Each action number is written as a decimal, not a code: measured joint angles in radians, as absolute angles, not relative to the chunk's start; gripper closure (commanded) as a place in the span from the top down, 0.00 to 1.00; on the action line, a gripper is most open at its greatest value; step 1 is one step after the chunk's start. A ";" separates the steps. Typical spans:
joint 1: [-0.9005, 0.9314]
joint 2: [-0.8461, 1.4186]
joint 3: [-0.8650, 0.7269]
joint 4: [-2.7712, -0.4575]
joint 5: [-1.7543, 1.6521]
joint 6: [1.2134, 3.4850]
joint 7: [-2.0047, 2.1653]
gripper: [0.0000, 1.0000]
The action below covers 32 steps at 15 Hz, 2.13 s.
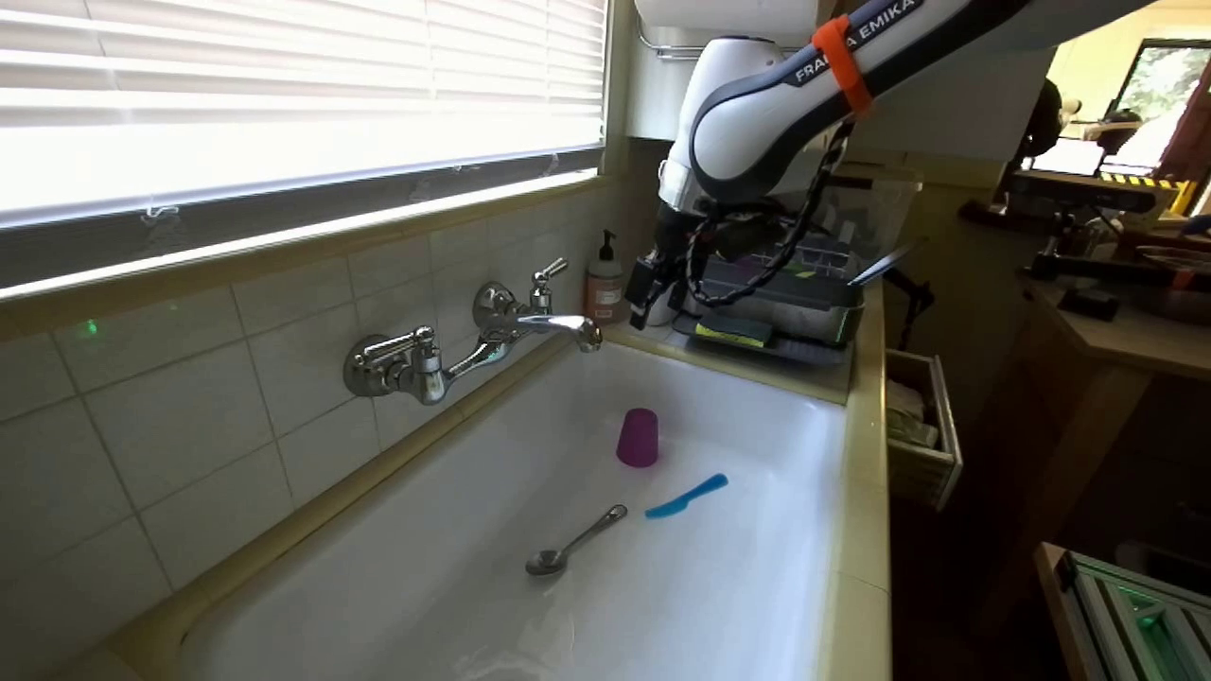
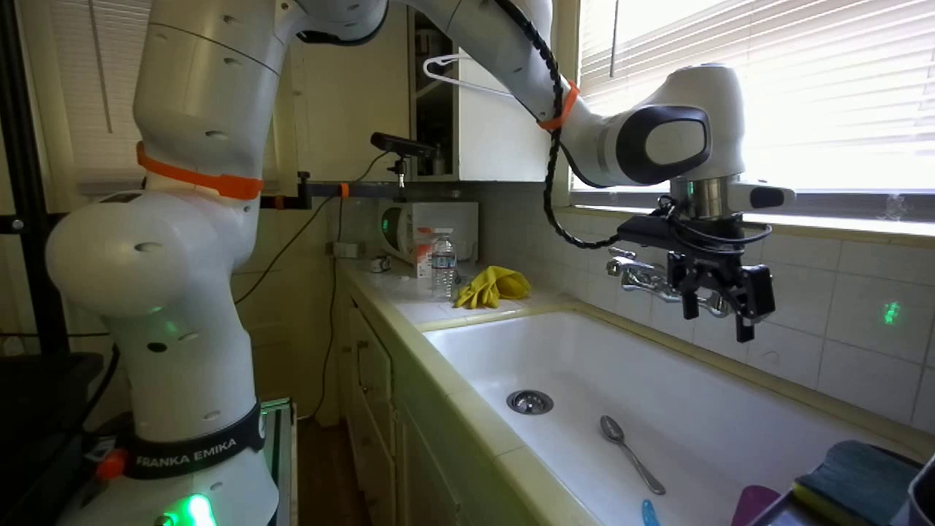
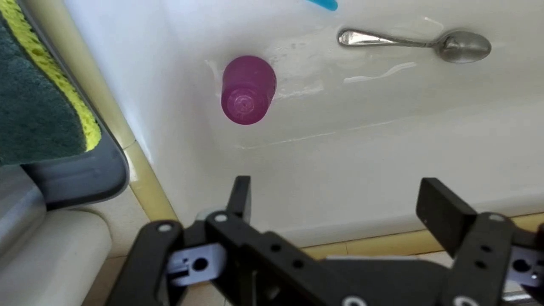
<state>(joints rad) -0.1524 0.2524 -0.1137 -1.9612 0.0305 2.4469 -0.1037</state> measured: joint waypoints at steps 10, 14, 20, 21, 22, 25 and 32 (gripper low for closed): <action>-0.211 0.366 -0.007 -1.934 0.326 2.431 -0.341 1.00; -0.279 0.449 0.043 -1.896 0.453 2.374 -0.476 1.00; -0.345 0.564 0.079 -1.811 0.535 2.254 -0.584 1.00; -0.347 0.591 0.085 -1.792 0.542 2.245 -0.595 1.00; -0.348 0.618 0.092 -1.772 0.544 2.233 -0.599 1.00; -0.348 0.669 0.101 -1.729 0.544 2.225 -0.602 1.00; -0.338 0.704 0.101 -1.711 0.528 2.209 -0.594 1.00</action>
<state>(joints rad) -0.3382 0.7042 0.1007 -1.7110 0.5284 2.2092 -0.5940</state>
